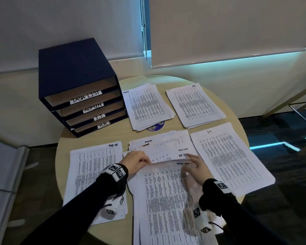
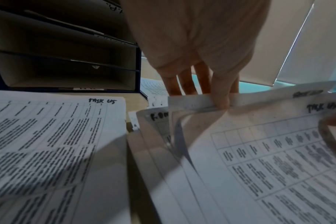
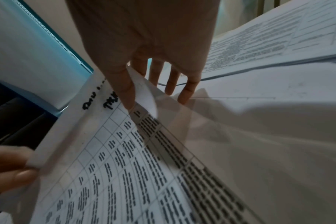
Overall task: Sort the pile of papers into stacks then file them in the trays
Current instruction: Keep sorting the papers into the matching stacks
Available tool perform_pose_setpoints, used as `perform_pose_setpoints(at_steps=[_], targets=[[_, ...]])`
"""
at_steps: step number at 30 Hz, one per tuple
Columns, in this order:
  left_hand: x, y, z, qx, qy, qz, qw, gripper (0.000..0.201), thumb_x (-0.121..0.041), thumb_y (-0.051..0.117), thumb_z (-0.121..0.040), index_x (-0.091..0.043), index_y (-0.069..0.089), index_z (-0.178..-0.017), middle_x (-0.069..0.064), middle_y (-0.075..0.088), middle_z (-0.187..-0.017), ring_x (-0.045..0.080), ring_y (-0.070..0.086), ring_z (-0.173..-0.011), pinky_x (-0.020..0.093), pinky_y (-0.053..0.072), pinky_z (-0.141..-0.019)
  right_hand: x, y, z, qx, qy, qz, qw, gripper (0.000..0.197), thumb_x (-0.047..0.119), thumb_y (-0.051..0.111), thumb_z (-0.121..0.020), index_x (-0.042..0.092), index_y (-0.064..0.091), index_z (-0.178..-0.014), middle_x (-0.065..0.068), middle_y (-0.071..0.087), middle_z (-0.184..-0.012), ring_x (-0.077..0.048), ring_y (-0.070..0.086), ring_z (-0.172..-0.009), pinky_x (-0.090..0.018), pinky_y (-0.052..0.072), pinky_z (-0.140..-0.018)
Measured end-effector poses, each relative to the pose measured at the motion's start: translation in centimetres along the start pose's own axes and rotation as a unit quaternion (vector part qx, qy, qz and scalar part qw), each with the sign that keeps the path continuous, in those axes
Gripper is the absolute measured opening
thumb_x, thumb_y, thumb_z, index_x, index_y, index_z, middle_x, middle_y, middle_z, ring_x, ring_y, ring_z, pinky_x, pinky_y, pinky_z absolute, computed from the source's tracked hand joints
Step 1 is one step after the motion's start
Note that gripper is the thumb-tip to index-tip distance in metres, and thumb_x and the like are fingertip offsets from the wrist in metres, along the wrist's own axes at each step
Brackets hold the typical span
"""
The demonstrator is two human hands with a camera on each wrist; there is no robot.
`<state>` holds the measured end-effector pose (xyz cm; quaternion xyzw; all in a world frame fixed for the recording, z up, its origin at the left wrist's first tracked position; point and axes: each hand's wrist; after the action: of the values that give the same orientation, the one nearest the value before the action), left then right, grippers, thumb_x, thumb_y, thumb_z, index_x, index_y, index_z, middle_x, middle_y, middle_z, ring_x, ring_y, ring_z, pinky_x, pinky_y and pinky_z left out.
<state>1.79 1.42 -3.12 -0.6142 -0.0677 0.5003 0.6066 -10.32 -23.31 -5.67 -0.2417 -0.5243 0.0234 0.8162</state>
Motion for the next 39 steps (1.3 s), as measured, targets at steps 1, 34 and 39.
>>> perform_pose_setpoints(at_steps=[1,34,39], targets=[[0.1,0.1,0.0,0.02,-0.002,0.009,1.0,0.016,-0.02,0.061,-0.094,-0.02,0.073,-0.103,-0.004,0.065,-0.101,0.01,0.057,-0.093,0.027,0.047,-0.09,0.0,0.1,0.1,0.008,0.009,-0.008,1.0,0.018,0.006,0.07,-0.076,0.006,0.069,-0.094,0.001,0.059,-0.113,-0.018,0.054,-0.105,-0.033,0.04,-0.093],[1.5,0.2,2.4,0.062,-0.16,-0.004,0.985,0.022,-0.022,0.051,-0.097,-0.03,0.06,-0.115,-0.009,0.06,-0.111,0.01,0.056,-0.102,0.036,0.047,-0.098,0.9,-0.7,-6.9,0.004,-0.04,0.285,0.958,0.038,0.012,0.05,-0.093,0.025,0.055,-0.128,-0.012,0.039,-0.121,-0.028,0.045,-0.11,-0.032,0.037,-0.098],[1.1,-0.4,2.1,0.061,-0.161,0.009,0.985,0.019,-0.021,0.048,-0.098,-0.026,0.062,-0.109,-0.008,0.064,-0.105,0.009,0.06,-0.096,0.036,0.051,-0.093,1.9,-0.9,-7.4,0.04,-0.029,0.343,0.938,0.037,0.014,0.059,-0.087,0.022,0.053,-0.122,-0.01,0.039,-0.127,-0.026,0.039,-0.118,-0.035,0.037,-0.101]])
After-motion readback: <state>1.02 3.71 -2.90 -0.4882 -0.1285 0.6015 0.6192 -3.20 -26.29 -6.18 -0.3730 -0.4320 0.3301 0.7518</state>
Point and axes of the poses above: each hand's wrist, its own z-axis away from the middle knuckle, its own y-axis out of the palm, x = y × z
